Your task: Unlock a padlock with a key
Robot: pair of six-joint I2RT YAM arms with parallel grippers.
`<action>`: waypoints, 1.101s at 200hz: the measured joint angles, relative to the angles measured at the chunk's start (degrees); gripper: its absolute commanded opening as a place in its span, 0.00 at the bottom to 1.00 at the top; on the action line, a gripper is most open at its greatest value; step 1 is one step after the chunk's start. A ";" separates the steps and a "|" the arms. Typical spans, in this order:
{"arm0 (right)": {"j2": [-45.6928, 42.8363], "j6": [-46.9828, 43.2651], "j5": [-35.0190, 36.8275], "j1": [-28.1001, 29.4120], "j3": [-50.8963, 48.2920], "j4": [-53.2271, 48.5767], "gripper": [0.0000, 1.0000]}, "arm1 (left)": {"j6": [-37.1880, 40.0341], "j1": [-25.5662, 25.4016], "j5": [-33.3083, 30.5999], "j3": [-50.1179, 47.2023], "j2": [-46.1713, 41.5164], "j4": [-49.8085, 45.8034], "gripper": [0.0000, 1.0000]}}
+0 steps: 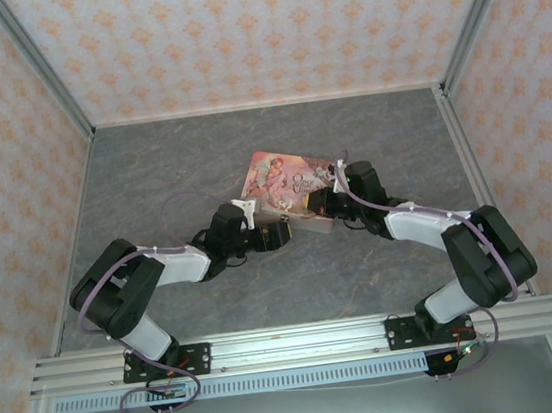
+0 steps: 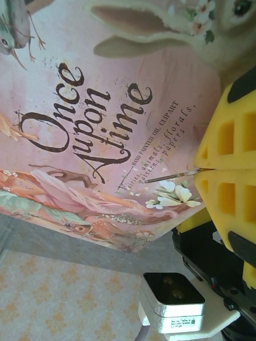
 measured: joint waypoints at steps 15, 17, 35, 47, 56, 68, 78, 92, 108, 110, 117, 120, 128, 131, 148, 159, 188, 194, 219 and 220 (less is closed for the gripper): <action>0.00 0.02 0.02 0.00 -0.22 0.26 0.00 | -0.02 -0.24 -0.02 0.15 0.48 0.61 0.84; 0.00 0.02 0.02 0.00 -0.26 0.28 0.00 | -0.02 -0.26 0.00 0.20 0.59 0.72 0.84; 0.00 0.04 0.02 0.00 -1.01 1.57 0.00 | -0.02 -0.70 0.00 0.72 1.46 1.42 0.83; -0.11 0.04 0.02 0.02 -1.53 2.51 0.00 | 0.00 -0.85 0.00 1.01 2.14 2.01 0.81; -0.22 0.02 0.02 0.02 -1.90 3.13 0.00 | -0.02 -1.07 -0.02 1.18 2.73 2.40 0.80; -0.48 0.04 0.02 0.02 -2.36 3.65 0.00 | 0.00 -1.11 -0.02 1.40 3.45 2.80 0.79; -0.85 0.04 0.07 0.07 -2.69 3.67 0.00 | -0.02 -1.11 -0.02 1.60 4.09 3.37 0.77; -1.20 0.02 0.28 0.22 -2.99 3.69 0.00 | -0.02 -1.11 0.00 2.03 4.87 4.00 0.74; -1.31 0.02 0.50 0.39 -3.10 3.72 0.00 | 0.02 -1.11 -0.02 2.93 5.86 4.46 0.73; -1.31 0.02 0.50 0.39 -3.10 3.72 0.00 | 0.02 -1.11 0.00 3.04 5.95 4.48 0.72; -1.33 0.02 0.59 0.39 -3.10 3.69 0.00 | 0.04 -1.14 -0.02 3.34 6.29 4.76 0.72; -1.36 0.02 0.66 0.39 -3.10 3.69 0.00 | 0.04 -1.18 -0.02 3.45 6.40 4.85 0.71; -1.40 0.02 0.70 0.46 -3.13 3.69 0.00 | 0.26 -1.25 -0.04 3.65 6.69 5.22 0.70; -1.40 0.02 0.76 0.50 -3.13 3.69 0.00 | 0.42 -1.27 -0.07 3.72 6.78 5.27 0.70; -1.42 0.00 1.16 0.68 -3.21 3.82 0.00 | 0.74 -1.49 -0.04 3.80 7.26 5.88 0.66; -1.42 0.00 1.18 0.68 -3.21 3.85 0.00 | 0.90 -1.60 0.00 3.89 7.72 6.36 0.64; -1.42 0.00 1.36 0.79 -3.21 3.87 0.00 | 0.87 -2.08 0.02 4.52 8.96 6.49 0.60; -1.42 0.00 1.40 0.83 -3.21 3.87 0.00 | 0.87 -2.21 0.02 4.61 9.11 6.51 0.60; -1.42 0.00 1.70 0.98 -3.21 3.91 0.00 | 0.76 -2.73 -0.20 5.29 9.84 6.49 0.55; -1.42 0.02 1.73 0.98 -3.21 3.91 0.00 | 0.74 -2.73 -0.22 5.29 9.84 6.49 0.55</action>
